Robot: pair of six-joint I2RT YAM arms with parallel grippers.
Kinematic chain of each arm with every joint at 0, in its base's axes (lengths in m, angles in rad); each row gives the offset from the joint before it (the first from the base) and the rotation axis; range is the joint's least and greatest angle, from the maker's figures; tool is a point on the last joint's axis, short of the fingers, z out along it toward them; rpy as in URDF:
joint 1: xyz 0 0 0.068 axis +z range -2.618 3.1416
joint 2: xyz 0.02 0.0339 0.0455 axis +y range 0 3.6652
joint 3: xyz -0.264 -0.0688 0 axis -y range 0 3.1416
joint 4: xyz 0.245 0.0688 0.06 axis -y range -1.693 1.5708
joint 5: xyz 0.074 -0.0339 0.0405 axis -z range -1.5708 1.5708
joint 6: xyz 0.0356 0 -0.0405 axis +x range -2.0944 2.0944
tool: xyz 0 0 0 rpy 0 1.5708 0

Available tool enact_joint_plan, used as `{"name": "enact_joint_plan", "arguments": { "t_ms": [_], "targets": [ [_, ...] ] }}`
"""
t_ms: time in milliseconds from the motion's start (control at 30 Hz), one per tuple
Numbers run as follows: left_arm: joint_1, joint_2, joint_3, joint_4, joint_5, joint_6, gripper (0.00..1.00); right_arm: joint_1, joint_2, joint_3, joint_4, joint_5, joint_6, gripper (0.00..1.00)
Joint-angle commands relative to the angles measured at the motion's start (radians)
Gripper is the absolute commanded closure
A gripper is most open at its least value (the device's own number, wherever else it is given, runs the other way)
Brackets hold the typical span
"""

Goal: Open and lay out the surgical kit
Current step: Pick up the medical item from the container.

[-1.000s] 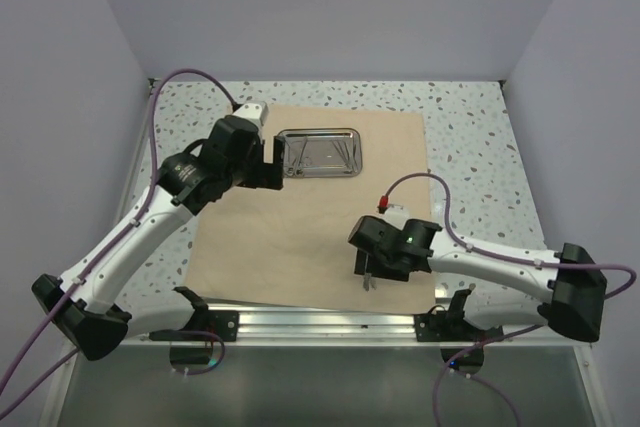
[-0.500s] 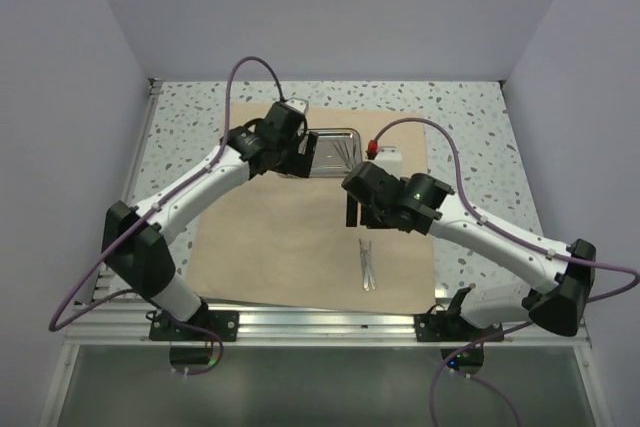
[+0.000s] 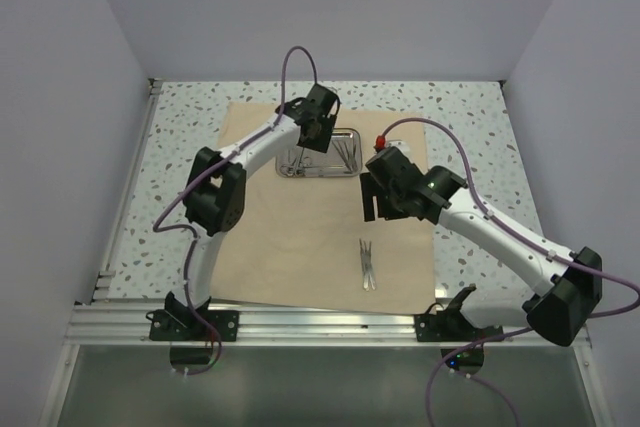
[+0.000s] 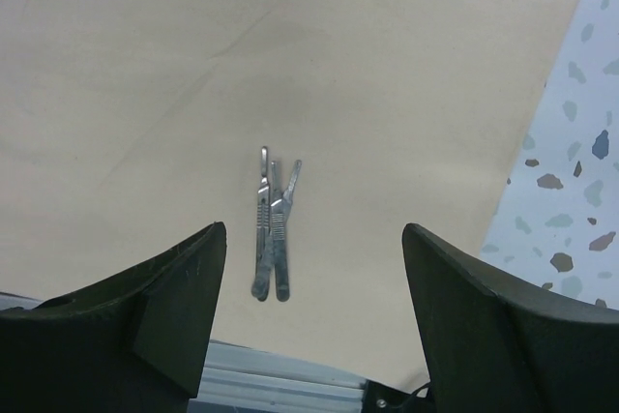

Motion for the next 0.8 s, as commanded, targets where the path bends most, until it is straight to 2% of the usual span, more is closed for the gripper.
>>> {"name": "enact_joint_plan", "arguments": {
  "t_ms": [0, 67, 133, 300, 567, 767],
  "targets": [
    [0.043, 0.065, 0.104, 0.019, 0.034, 0.045, 0.43, -0.010, -0.027, -0.020, 0.044, -0.033, -0.030, 0.23],
    [0.071, 0.095, 0.146, 0.016, 0.054, 0.041, 0.48, -0.017, -0.008, 0.000, 0.032, -0.016, -0.038, 0.23],
    [0.104, 0.112, 0.144, 0.031, 0.108, 0.018, 0.49, -0.019, 0.007, 0.017, 0.014, 0.010, -0.042, 0.23],
    [0.118, 0.165, 0.161, 0.041, 0.135, 0.021, 0.52, -0.023, 0.051, 0.025, 0.020, 0.006, -0.039, 0.23],
    [0.118, 0.177, 0.066, 0.091, 0.204, -0.013, 0.60, -0.051, 0.117, 0.057, 0.018, 0.001, -0.065, 0.23],
    [0.117, 0.185, 0.052, 0.096, 0.197, -0.019, 0.68, -0.071, 0.145, 0.063, 0.023, -0.007, -0.091, 0.23]
  ]
}}
